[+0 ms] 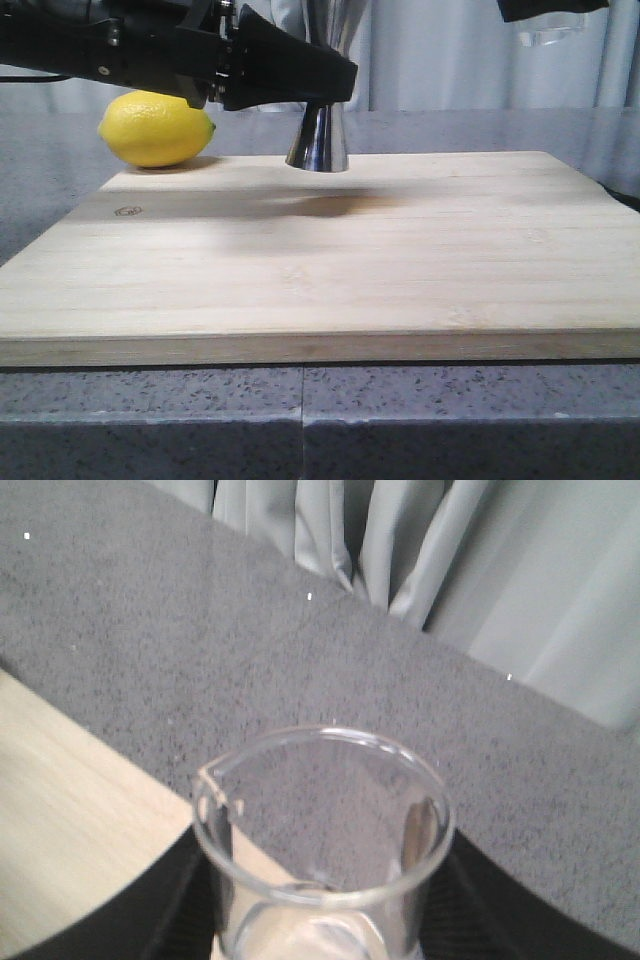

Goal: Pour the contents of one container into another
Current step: 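Carry the beaker with the right gripper toward the board's far corner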

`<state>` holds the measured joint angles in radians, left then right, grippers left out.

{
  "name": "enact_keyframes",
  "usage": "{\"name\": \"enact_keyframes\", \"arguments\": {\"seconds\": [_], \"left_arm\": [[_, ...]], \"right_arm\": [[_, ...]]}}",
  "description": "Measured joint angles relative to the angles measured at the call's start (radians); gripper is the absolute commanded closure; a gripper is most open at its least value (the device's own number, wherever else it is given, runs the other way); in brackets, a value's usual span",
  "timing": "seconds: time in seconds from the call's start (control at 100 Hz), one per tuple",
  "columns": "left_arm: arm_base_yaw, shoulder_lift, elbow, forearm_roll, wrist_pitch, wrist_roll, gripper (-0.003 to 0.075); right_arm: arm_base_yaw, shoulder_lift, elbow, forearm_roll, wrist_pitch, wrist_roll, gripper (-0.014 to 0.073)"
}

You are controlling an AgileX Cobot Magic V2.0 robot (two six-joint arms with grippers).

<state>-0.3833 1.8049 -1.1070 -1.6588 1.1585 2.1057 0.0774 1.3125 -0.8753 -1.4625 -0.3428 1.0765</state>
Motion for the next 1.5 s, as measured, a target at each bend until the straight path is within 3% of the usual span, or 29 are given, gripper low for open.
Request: {"name": "enact_keyframes", "arguments": {"seconds": [0.3, 0.48, 0.89, 1.5], "left_arm": [[0.0, 0.0, 0.0, 0.0, 0.0, 0.0, 0.0739], [0.0, 0.0, 0.0, 0.0, 0.0, 0.0, 0.0739], [0.0, 0.0, 0.0, 0.0, 0.0, 0.0, 0.0739], [0.0, 0.0, 0.0, 0.0, 0.0, 0.0, 0.0739]], "right_arm": [[-0.062, 0.083, 0.013, -0.008, -0.156, 0.0, 0.0389], [-0.066, 0.152, 0.013, 0.009, -0.208, -0.069, 0.0389], [-0.066, 0.216, 0.032, 0.25, -0.325, -0.356, 0.0389], [-0.175, 0.248, 0.179, 0.438, -0.521, -0.545, 0.0389]]}}
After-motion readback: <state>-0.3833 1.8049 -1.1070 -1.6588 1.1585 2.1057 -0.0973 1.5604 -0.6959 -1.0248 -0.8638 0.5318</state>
